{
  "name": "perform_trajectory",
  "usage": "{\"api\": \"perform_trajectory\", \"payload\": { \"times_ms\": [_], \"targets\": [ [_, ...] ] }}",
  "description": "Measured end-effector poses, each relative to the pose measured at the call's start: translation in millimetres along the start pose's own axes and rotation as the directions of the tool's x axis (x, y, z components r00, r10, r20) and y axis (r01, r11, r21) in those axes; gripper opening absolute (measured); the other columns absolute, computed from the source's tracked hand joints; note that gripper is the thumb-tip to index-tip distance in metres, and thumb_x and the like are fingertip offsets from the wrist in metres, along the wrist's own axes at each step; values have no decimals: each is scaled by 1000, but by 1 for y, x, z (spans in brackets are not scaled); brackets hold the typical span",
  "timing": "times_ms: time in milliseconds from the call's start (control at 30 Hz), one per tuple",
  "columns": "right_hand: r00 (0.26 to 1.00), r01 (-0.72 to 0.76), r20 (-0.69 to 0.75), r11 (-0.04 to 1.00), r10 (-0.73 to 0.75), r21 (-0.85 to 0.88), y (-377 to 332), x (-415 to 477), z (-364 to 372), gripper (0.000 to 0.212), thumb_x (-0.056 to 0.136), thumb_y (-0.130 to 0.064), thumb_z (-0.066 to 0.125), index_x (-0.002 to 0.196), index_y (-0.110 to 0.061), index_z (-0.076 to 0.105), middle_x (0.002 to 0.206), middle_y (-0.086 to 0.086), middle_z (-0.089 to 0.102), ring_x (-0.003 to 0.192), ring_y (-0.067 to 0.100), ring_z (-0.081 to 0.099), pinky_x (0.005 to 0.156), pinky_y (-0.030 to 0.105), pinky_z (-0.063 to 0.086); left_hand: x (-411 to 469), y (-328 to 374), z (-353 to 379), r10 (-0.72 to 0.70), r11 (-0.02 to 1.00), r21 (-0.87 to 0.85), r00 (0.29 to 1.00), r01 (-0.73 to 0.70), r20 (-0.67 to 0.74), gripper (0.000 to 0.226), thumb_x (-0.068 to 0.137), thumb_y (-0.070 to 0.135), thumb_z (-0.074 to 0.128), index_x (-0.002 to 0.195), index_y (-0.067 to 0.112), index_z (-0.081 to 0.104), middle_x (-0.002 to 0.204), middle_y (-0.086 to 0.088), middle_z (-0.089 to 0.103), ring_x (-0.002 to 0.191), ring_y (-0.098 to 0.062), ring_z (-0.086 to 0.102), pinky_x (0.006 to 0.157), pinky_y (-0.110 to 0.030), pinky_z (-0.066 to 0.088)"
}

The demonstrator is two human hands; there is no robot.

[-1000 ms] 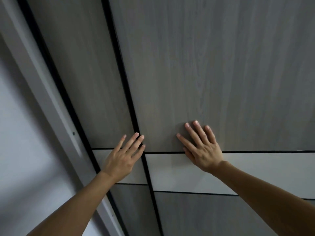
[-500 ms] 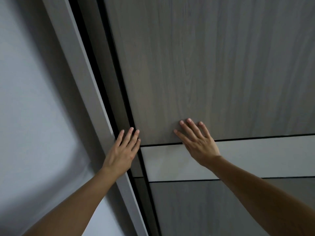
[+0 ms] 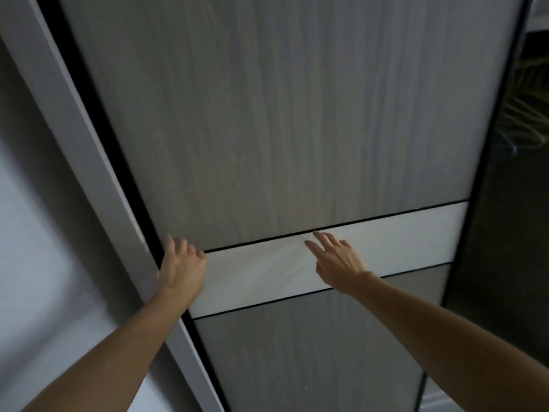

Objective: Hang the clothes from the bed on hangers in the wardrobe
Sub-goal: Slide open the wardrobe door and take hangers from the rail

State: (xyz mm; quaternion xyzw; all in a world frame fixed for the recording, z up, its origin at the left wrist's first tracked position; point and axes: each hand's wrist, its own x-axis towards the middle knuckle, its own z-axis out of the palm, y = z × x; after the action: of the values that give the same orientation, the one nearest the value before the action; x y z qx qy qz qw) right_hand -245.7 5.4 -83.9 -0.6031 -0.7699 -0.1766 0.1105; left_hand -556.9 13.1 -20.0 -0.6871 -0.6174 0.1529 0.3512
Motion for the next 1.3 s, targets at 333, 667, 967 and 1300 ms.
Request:
{"api": "perform_trajectory", "payload": {
  "times_ms": [333, 667, 967, 1300],
  "targets": [
    [931, -336, 116, 936, 347, -100, 236, -166, -64, 30, 93, -25, 44, 121, -18, 52, 118, 5, 58, 109, 27, 58, 79, 37, 47, 10, 236, -197, 216, 837, -455, 948, -303, -233, 23, 92, 23, 41, 104, 14, 58, 108, -5, 65, 102, -27, 60, 70, -32, 36],
    [821, -553, 58, 817, 568, -163, 427, -291, -111, 32, 94, -33, 43, 123, -23, 53, 119, 0, 60, 106, 26, 62, 75, 34, 46, 18, 421, -355, 305, 640, -575, 856, -509, -418, 19, 90, 23, 41, 96, 14, 56, 102, -7, 66, 93, -30, 62, 67, -33, 35],
    [842, -539, -15, 839, 539, -75, 523, -229, -87, 34, 93, -35, 45, 125, -26, 52, 118, -3, 62, 103, 28, 63, 76, 36, 49, 105, 498, -401, 369, 653, -494, 810, -575, -456, 21, 92, 25, 42, 102, 14, 57, 105, -8, 65, 97, -30, 62, 67, -32, 36],
    [850, -424, -116, 798, 514, 429, 574, -39, -93, 33, 89, -27, 55, 122, -26, 62, 104, -2, 72, 100, 26, 64, 84, 37, 52, 199, 540, -410, 487, 733, -337, 802, -591, -347, 24, 93, 24, 47, 107, 10, 60, 110, -14, 64, 103, -33, 61, 82, -39, 45]
  ]
}}
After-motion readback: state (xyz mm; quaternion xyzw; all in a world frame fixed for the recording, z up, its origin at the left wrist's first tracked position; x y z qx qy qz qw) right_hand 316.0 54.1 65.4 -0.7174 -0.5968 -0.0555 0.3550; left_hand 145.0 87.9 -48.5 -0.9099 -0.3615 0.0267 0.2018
